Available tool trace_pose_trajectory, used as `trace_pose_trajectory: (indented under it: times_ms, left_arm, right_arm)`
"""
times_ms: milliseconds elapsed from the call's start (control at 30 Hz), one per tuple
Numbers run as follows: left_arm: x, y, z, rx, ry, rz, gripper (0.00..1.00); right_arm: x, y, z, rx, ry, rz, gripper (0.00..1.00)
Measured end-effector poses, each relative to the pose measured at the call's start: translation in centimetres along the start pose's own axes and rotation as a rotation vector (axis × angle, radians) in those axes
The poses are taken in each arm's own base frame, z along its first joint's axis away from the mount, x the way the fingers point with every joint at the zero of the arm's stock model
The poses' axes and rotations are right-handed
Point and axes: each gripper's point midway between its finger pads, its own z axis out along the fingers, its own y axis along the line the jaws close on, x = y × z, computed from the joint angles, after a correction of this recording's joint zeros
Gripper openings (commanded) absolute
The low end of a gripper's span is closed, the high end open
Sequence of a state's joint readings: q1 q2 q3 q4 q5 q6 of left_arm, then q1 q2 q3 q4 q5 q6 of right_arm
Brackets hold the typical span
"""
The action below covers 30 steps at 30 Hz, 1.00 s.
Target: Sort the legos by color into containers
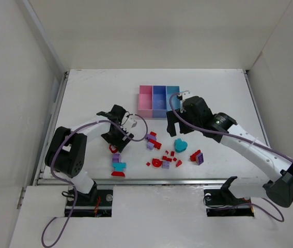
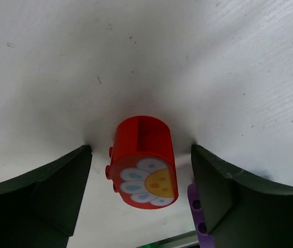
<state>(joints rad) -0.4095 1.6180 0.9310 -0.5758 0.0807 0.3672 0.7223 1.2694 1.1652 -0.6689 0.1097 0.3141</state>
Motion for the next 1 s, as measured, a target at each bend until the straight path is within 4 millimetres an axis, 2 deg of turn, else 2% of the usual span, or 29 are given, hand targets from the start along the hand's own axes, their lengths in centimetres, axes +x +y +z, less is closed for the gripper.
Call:
trace_pose_trajectory:
  times_ms: [33,67,167,200,233,333,433,500,633,733,800,900,1000]
  left_arm:
    - [0.0,0.0,0.0,0.000,0.000,-0.005,0.66]
    - [0.1,0.1,0.0,-0.001,0.001,-0.010,0.50]
    - [0.1,0.3,-0.1,-0.005,0.003,-0.022,0.23]
    - [0.0,0.4,-0.1,-0.006,0.000,-0.020,0.03]
    - [-0.1,0.4,-0.1,-0.007,-0.002,-0.022,0.00]
    - [-0.8,0.6,-0.5,-0.011,-0.017,-0.024,0.00]
    - [-3.1,1.3,-1.7,-0.022,-0.059,-0.022,0.00]
    - [-6.2,2.0,-3.0,-0.030,-0.122,-0.019,0.00]
    - [-14.4,2.8,-7.7,-0.006,-0.344,-0.010,0.00]
    - [-20.0,2.3,-11.5,0.063,-0.523,0.001,0.00]
    - [-22.5,2.0,-13.2,0.110,-0.607,-0.002,0.00]
    - [-25.8,1.7,-13.7,0.172,-0.680,-0.026,0.00]
    - [-28.4,2.0,-11.8,0.207,-0.689,-0.076,0.06]
  right_arm:
    - [-0.2,0.0,-0.3,0.000,-0.014,0.002,1.00]
    - [-0.4,-0.1,-0.7,0.001,-0.027,0.004,1.00]
    - [-0.8,-0.2,-1.4,0.004,-0.057,0.008,1.00]
    - [-0.9,-0.2,-1.5,0.005,-0.064,0.009,1.00]
    - [-0.9,-0.3,-1.5,0.007,-0.067,0.009,1.00]
    - [-0.9,-0.4,-1.4,0.013,-0.068,0.009,1.00]
    - [-1.1,-0.4,-1.3,0.016,-0.075,0.010,1.00]
    - [-1.3,-0.4,-1.0,0.019,-0.082,0.011,1.00]
    - [-2.4,-0.6,-0.8,0.005,-0.114,0.031,1.00]
    - [-3.9,-1.9,-0.6,0.006,-0.153,0.079,1.00]
    - [-4.7,-3.1,-0.3,0.021,-0.174,0.111,1.00]
    - [-5.4,-4.5,0.0,0.041,-0.189,0.142,1.00]
    - [-5.6,-4.9,0.3,0.041,-0.193,0.154,1.00]
